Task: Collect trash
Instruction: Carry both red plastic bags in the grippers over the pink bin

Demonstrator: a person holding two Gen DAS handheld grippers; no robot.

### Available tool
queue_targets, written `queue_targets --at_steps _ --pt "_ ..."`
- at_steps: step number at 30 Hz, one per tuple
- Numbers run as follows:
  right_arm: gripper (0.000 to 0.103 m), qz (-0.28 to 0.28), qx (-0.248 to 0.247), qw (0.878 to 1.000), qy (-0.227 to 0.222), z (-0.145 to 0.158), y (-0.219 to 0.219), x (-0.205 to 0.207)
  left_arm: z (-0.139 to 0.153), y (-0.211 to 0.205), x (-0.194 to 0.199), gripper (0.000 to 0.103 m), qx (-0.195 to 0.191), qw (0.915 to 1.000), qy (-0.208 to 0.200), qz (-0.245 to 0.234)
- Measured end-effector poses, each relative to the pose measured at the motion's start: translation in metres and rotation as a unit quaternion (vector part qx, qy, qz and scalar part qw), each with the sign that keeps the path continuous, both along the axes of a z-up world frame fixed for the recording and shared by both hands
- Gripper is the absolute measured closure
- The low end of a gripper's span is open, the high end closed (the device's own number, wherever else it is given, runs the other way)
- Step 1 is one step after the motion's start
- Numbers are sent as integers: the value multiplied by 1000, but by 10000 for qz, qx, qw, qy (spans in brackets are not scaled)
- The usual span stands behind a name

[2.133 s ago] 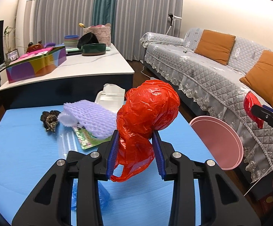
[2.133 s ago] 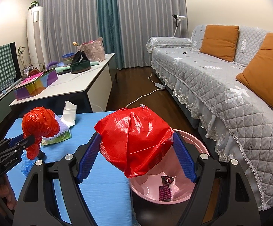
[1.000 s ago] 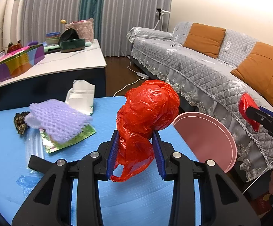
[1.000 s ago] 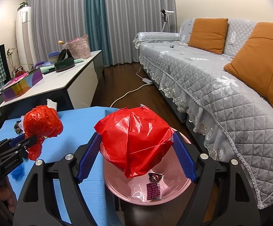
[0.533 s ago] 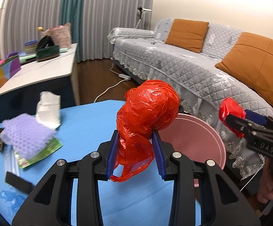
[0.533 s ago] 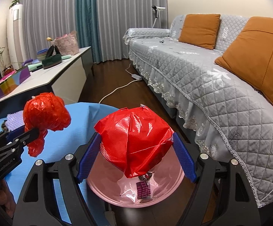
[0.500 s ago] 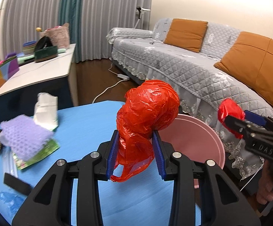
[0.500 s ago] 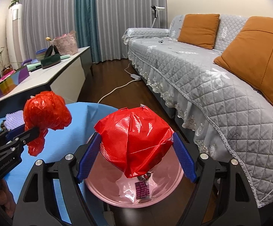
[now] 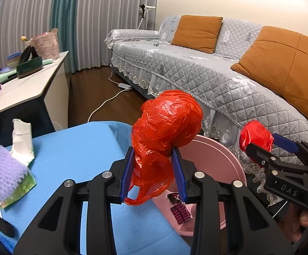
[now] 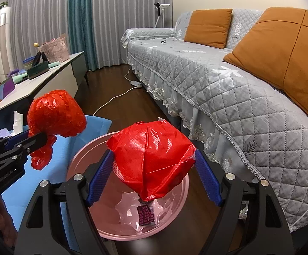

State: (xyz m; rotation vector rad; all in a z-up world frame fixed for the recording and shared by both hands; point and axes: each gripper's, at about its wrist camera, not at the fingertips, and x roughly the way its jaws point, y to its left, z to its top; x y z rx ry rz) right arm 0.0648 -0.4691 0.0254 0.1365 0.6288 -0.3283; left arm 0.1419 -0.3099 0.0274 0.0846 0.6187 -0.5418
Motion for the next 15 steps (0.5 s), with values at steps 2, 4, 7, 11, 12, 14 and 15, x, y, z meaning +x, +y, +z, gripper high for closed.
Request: queue_targets --at_steps 2,4,7,11,12,14,15 --pt "27 -38 9 10000 -10 -1 -3 1 -1 -5 1 68 -2 10000 12 -27" --pt "27 -71 16 10000 -22 -2 -5 1 -2 -7 2 68 -10 10000 31 -51" --pt "27 -141 19 9999 -38 -3 -8 1 -4 -13 4 68 -6 9999 55 -90" --pt "25 -242 28 9997 -38 -3 -12 1 -5 -19 5 67 -28 9997 116 -195" --pt "24 -270 37 9996 -28 -4 -13 1 -5 -18 5 66 -51 9996 148 -247" --pt "21 -344 31 9994 21 -4 -15 2 -4 -18 4 59 -62 9994 174 -287" --pt "19 -371 46 9993 32 -4 -15 1 -3 -16 4 50 -68 9994 174 -280"
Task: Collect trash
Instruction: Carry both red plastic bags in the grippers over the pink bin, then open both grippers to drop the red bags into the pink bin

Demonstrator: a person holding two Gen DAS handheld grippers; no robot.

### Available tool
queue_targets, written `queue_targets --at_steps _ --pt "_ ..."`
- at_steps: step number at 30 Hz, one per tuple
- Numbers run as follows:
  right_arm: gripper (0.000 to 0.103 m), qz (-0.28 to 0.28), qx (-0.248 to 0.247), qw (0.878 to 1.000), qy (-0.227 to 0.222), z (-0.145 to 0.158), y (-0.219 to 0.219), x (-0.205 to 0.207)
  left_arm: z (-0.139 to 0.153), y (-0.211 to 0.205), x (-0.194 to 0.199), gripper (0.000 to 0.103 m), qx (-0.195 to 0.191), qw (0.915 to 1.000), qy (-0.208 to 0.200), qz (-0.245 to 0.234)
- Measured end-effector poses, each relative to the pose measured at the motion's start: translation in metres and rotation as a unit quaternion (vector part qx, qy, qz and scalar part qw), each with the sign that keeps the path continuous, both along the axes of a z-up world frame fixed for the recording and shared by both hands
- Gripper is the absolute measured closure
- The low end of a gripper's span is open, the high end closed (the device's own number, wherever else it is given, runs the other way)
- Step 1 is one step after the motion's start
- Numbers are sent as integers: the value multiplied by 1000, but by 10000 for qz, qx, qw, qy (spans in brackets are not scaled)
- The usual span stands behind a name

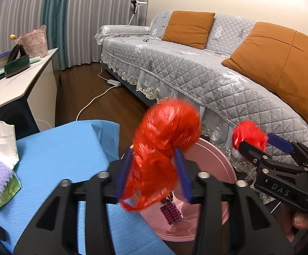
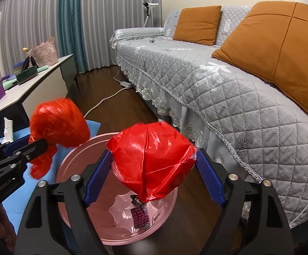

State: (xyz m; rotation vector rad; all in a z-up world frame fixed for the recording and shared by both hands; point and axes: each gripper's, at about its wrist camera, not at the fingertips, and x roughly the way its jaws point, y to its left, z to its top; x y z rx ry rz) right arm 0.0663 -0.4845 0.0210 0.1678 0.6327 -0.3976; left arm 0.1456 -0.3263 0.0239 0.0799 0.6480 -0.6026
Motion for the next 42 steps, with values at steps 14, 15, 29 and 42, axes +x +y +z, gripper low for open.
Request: queue_targets --at_steps 14,15,29,42 --pt "20 100 18 9993 -365 30 18 -5 35 50 -20 58 12 9989 -300 363" --pt "21 137 34 9991 -412 34 21 -5 38 57 -22 60 20 9986 -331 406" --pt "52 723 150 9935 -864 75 73 -18 58 156 -56 66 58 9932 -465 1067" --pt "58 1134 240 9889 -928 90 113 -26 48 233 -80 71 16 9854 -360 1662"
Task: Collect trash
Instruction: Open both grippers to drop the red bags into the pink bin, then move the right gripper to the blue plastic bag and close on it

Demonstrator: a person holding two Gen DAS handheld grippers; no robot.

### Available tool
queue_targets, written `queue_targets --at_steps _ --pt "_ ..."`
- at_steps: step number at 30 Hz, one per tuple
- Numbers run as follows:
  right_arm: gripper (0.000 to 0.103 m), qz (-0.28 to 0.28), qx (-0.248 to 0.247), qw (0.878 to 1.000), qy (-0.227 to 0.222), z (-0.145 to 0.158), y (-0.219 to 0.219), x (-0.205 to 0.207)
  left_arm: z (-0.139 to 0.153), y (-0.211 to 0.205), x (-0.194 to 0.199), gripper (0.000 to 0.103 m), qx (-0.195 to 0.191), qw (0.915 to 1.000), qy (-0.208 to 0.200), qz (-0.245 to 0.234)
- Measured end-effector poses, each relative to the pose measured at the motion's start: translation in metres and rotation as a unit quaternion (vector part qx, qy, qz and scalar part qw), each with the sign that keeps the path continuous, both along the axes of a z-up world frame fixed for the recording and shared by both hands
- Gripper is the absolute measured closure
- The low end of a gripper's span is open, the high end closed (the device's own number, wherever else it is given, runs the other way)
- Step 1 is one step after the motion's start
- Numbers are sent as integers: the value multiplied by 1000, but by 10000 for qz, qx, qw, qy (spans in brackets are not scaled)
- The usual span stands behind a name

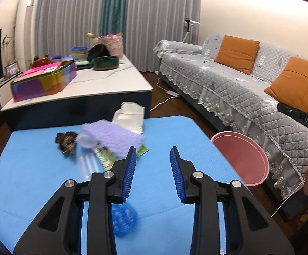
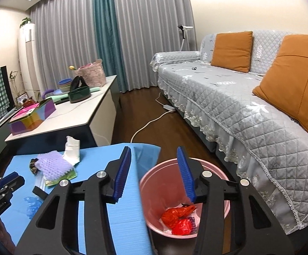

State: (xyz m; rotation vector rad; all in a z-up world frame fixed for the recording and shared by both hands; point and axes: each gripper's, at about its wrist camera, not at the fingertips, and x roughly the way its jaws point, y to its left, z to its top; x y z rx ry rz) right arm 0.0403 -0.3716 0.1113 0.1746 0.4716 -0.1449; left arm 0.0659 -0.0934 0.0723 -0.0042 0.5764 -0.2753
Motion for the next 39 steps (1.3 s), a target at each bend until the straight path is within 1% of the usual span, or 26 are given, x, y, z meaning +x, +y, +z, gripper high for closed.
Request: queue_targets --at_steps 5,15,19,22,25,29,33,36,37,39 --pt "58 208 80 9998 11 1 20 0 1 23 -5 72 -83 9997 -15 221" --pt "58 672 -17 9976 179 -12 74 3 -2 63 -13 72 -98 9984 -7 562" --pt "58 930 44 9954 245 -20 91 6 -4 82 -19 72 -142 9973 -24 715" --pt "58 1167 108 9924 369 -31 107 10 -10 97 -22 72 -185 9962 15 856" --pt "58 1401 217 9883 563 -44 123 17 -19 111 -22 72 -162 9949 96 994" --pt "58 1763 445 9803 767 -59 152 27 -26 131 -21 72 -232 9921 177 1219" --pt "57 2144 357 9720 887 -71 185 30 -25 141 -19 72 -246 9906 145 1341" --pt "51 2458 317 9632 1043 -83 208 33 -27 148 -17 72 -248 9895 143 1418" --pt "47 2572 331 9590 1141 -88 216 35 -28 150 -17 72 -261 9891 151 1441" --pt "46 2715 374 9534 1262 -95 225 38 -30 154 -15 72 -267 9886 154 1475"
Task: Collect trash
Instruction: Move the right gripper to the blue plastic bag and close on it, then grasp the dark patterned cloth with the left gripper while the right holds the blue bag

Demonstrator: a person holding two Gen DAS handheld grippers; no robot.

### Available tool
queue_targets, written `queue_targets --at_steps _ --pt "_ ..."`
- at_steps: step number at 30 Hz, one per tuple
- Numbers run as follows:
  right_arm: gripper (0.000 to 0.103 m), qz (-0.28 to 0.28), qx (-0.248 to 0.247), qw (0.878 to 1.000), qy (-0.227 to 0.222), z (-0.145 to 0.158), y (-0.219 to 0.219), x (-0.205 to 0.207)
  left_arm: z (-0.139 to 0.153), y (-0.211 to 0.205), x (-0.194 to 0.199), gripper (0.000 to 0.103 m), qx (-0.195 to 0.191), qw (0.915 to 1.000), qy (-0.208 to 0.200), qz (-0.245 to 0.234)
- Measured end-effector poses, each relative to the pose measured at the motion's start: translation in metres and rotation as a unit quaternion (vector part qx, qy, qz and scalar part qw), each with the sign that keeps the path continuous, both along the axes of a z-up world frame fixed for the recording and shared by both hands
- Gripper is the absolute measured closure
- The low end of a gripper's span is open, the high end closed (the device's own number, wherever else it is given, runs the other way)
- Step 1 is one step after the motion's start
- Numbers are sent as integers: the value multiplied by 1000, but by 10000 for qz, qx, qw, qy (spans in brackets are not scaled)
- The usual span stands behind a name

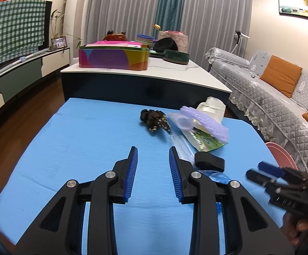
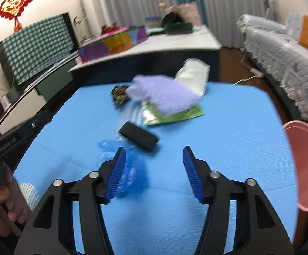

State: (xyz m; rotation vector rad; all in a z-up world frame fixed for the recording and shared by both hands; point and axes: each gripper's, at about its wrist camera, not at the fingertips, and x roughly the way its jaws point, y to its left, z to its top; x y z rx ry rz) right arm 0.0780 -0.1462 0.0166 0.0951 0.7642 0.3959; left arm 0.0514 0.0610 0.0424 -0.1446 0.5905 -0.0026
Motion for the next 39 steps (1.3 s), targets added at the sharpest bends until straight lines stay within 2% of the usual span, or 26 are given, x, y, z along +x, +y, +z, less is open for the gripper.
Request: queue_targets --at_steps 6,9,11,13,22,25,26,29,30,37,38,39 --pt "48 367 -62 9987 340 -20 24 11 -3 8 7 72 26 10000 -14 60" --pt "70 524 -166 9972 503 -30 30 15 -5 9 12 72 14 10000 -16 72" --pt "91 576 -173 9966 558 -32 29 17 -6 7 17 72 24 10000 -21 63" --pt "101 559 -138 9968 552 -31 23 17 -8 4 24 72 13 10000 -23 51" --pt "102 82 40 9993 359 -15 -23 20 -22 -19 61 72 -17 10000 48 -33" --pt "102 -309 4 9991 282 -11 -50 22 -25 -26 78 72 -18 10000 65 -7" --pt "102 -439 -28 9987 257 -10 -59 23 -26 -26 83 70 -23 10000 69 1" --pt "102 -688 -50 9973 252 -11 -78 28 -27 -29 102 55 21 10000 66 48" --pt "102 -766 -69 9967 252 -11 -84 31 -28 -29 109 53 59 9999 72 70" --pt "101 -990 -163 9948 186 -13 -107 46 -37 -26 154 54 107 9992 349 150" --pt "101 -989 -176 9948 188 -14 -109 46 -39 -26 159 55 139 9989 415 148" --pt "101 -985 -181 9948 200 -15 -109 47 -41 -25 163 61 147 9987 465 147"
